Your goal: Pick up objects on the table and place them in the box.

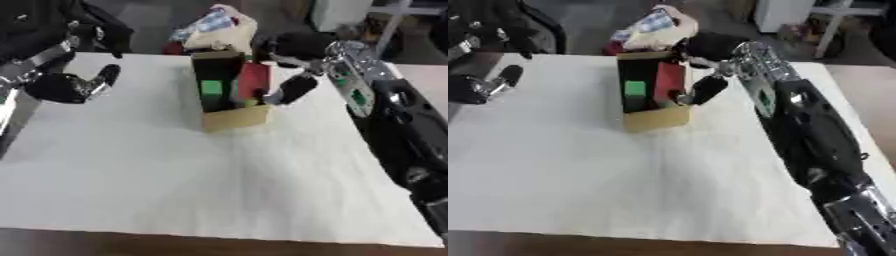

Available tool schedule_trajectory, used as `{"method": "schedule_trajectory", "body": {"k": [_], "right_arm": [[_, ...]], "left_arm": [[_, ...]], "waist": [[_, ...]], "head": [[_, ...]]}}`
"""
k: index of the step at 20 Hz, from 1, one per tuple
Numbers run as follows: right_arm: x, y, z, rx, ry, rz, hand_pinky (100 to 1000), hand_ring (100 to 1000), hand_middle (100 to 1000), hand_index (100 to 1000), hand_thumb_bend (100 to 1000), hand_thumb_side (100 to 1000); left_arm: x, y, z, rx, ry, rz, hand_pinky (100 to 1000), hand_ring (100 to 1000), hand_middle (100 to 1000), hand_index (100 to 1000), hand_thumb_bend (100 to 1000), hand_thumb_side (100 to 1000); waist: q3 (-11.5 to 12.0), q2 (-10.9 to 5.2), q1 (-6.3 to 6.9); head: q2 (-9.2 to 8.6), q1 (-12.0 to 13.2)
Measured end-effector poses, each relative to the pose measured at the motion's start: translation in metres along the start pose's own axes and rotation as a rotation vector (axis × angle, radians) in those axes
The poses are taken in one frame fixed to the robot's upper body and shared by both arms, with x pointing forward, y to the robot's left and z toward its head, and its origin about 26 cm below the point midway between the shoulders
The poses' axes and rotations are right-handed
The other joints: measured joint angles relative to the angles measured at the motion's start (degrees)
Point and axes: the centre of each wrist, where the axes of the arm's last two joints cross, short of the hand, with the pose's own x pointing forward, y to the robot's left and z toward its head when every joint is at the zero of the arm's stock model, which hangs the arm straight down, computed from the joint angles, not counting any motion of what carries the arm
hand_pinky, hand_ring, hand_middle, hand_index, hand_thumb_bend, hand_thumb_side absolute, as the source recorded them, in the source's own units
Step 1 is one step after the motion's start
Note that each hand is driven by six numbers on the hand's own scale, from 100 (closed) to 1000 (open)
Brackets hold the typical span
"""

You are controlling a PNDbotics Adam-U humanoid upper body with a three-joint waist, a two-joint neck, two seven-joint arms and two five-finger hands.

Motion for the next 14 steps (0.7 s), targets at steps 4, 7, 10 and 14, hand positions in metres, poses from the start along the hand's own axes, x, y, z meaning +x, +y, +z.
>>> {"method": "schedule_trajectory", "body": {"k": [4,7,10,14], "right_arm": [[-0.001,-0.002,-0.009,-0.072,0.149,-0.003,815,723,654,617,167,582],[-0.004,-0.005,-0.012,-0.133,0.271,0.009,813,725,654,629,161,574],[-0.007,-0.003,-0.014,-0.170,0.382,0.019,815,732,669,645,152,576],[-0.008,0.011,-0.017,-0.160,0.487,0.010,814,739,691,703,143,595]], "left_arm": [[0.008,-0.003,-0.010,0.017,-0.043,0.030,731,657,679,953,100,685],[0.014,-0.004,-0.016,0.030,-0.070,0.051,729,656,677,953,100,685],[0.020,-0.006,-0.020,0.038,-0.096,0.069,728,655,675,953,100,680],[0.026,-0.005,-0.022,0.054,-0.124,0.086,721,648,669,945,100,665]], "waist": [[2.9,0.52,0.01],[4.8,0.85,0.04],[5.9,1.20,0.05],[6.4,1.74,0.14]], "head": [[-0.98,-2.1],[-1.48,-3.6],[-1.78,-4.9],[-2.24,-6.0]]}}
